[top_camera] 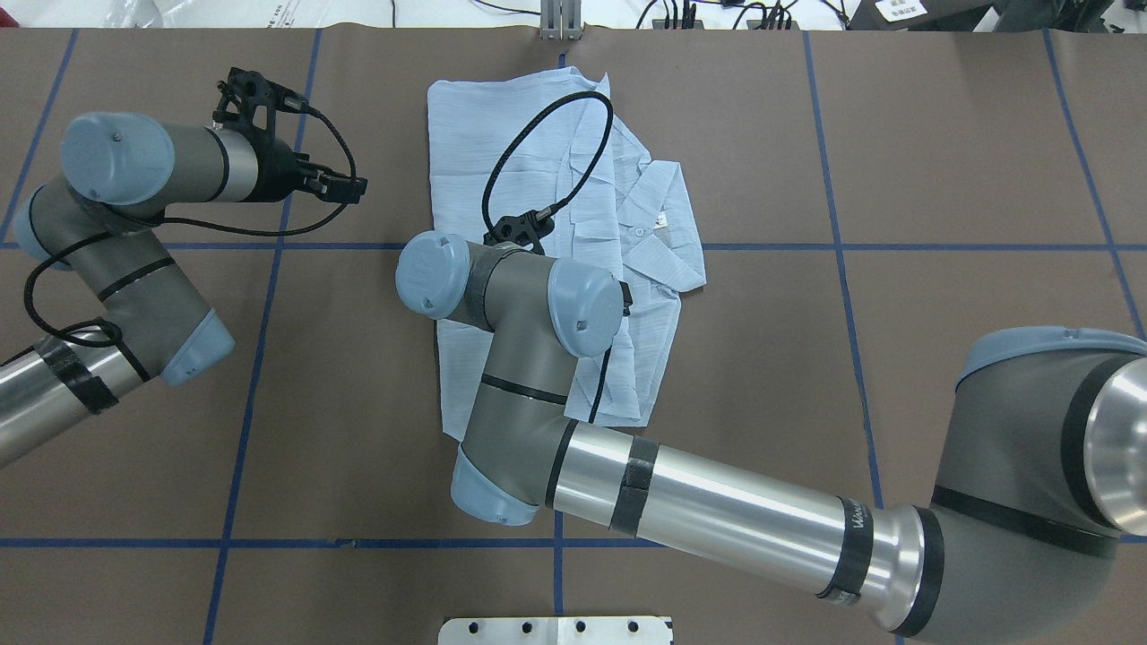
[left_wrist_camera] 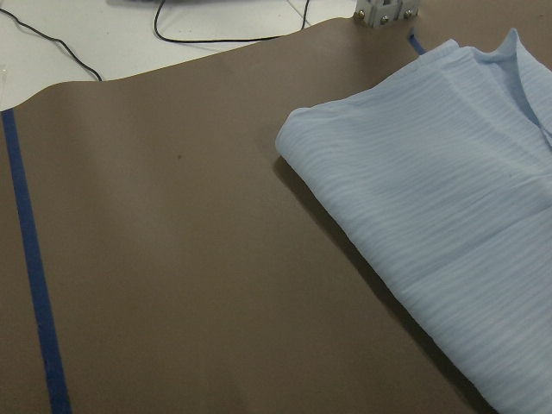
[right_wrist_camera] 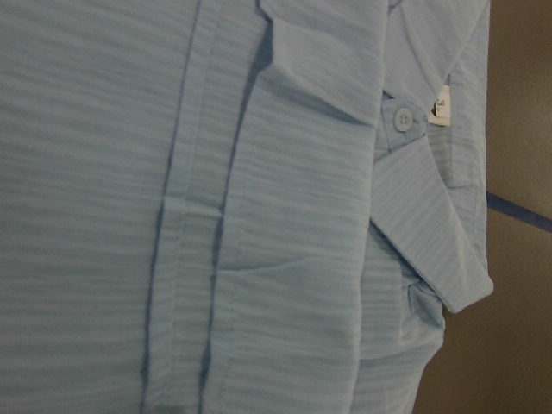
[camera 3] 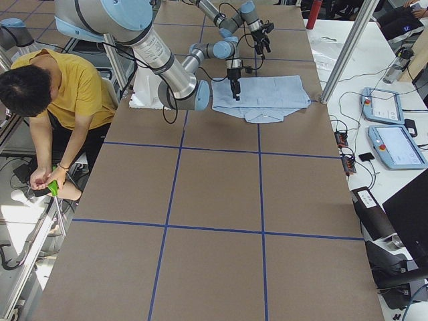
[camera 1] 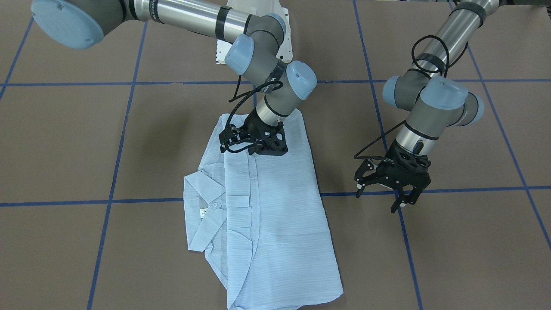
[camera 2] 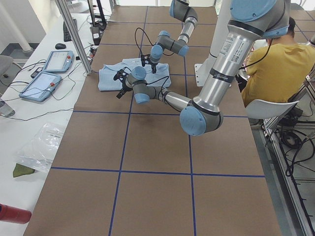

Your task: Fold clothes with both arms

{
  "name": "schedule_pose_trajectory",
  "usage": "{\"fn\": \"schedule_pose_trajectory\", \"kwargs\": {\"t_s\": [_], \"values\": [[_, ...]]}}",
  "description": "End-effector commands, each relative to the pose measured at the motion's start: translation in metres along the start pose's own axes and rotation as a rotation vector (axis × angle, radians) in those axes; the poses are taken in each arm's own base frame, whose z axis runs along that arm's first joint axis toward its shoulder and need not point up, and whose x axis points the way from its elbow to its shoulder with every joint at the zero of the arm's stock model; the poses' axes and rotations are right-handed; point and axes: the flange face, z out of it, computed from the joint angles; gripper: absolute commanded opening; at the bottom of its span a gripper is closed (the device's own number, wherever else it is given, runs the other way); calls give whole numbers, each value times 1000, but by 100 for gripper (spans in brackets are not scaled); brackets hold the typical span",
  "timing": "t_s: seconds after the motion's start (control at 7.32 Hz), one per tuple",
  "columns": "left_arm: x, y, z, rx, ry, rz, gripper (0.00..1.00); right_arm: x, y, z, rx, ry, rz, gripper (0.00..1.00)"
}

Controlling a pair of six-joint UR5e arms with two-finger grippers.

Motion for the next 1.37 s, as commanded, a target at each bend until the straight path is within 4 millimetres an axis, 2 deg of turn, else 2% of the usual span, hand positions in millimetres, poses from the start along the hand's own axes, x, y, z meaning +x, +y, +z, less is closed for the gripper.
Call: {"fn": "schedule_pose_trajectory", "kwargs": {"t_s": [0.0,0.14,0.27,0.55,0.96,1.23], "values": [[0,0,0,1,1,0,100,11,-5,5,-15,23,-2,100],[0,0,0,1,1,1,100,22,-10,16,-22,40,-2,99],[1,1,0,0,2,1,100,31,-17,11,-15,27,8,100],[0,0,0,1,1,1,100,22,-24,-17,64,-116,87,100],[0,0,0,-1,0,0,100,10,-20,-16,80,-166,152,100],[0,0,0,1,1,1,100,1,-11,-3,62,-145,141,100]]}}
